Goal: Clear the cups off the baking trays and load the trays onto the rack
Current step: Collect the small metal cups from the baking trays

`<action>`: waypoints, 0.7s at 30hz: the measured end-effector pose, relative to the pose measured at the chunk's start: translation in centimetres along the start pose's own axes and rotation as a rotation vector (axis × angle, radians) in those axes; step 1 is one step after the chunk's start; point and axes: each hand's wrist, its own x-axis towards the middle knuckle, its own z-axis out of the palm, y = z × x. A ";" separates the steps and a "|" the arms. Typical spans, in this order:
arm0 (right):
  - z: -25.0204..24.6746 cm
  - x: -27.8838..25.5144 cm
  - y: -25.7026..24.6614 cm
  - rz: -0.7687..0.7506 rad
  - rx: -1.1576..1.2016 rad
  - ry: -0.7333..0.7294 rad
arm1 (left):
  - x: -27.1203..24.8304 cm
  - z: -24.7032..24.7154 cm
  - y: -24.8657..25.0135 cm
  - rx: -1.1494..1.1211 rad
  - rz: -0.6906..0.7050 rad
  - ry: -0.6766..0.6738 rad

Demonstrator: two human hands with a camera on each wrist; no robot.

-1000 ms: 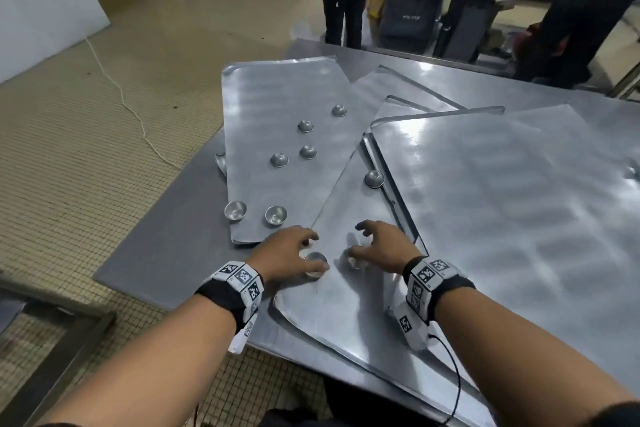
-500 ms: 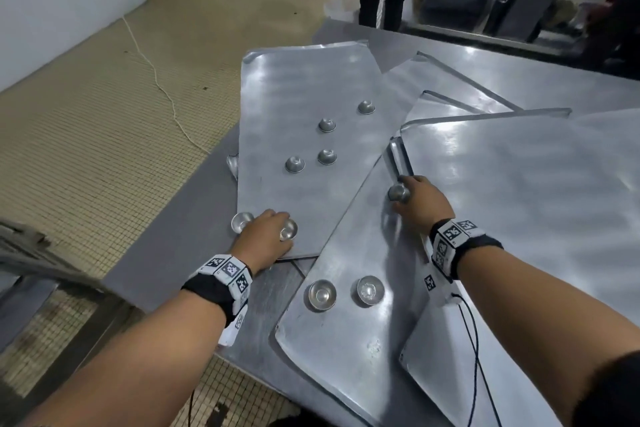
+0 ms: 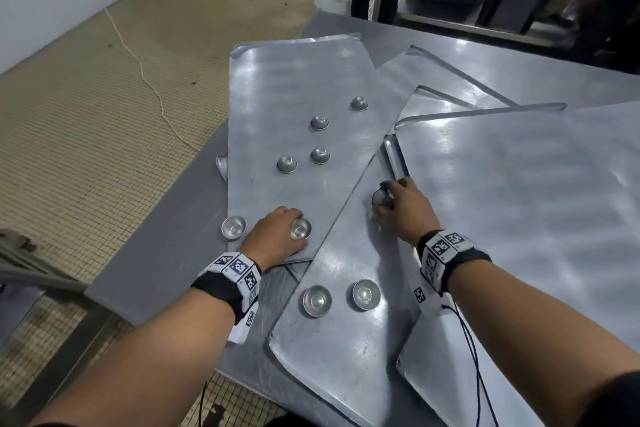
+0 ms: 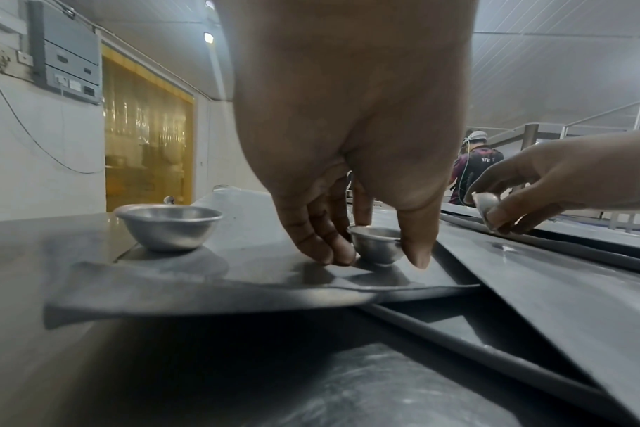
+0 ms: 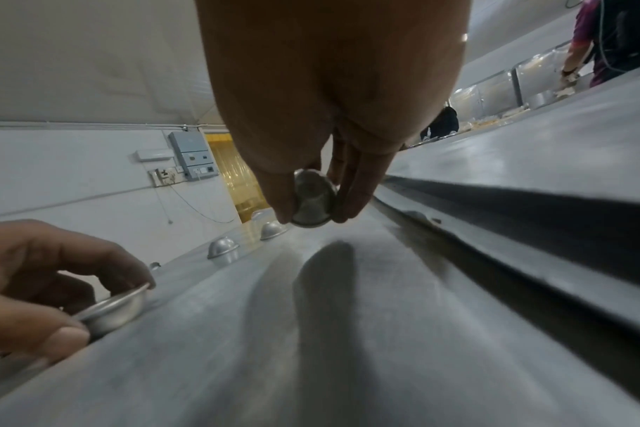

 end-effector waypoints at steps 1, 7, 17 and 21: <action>0.3 -0.5 -0.3 -0.010 0.033 0.012 | 0.0 0.0 0.0 0.000 0.006 -0.004; 1.7 -3.0 -0.5 0.041 0.106 -0.009 | -0.3 -0.1 -0.4 -0.016 0.024 -0.007; 1.6 -3.2 -1.3 -0.003 -0.051 -0.072 | -1.0 -0.1 -0.9 -0.038 0.036 -0.001; 1.5 -4.0 -1.4 0.011 -0.039 -0.072 | -1.6 -0.1 -0.9 -0.072 0.076 -0.007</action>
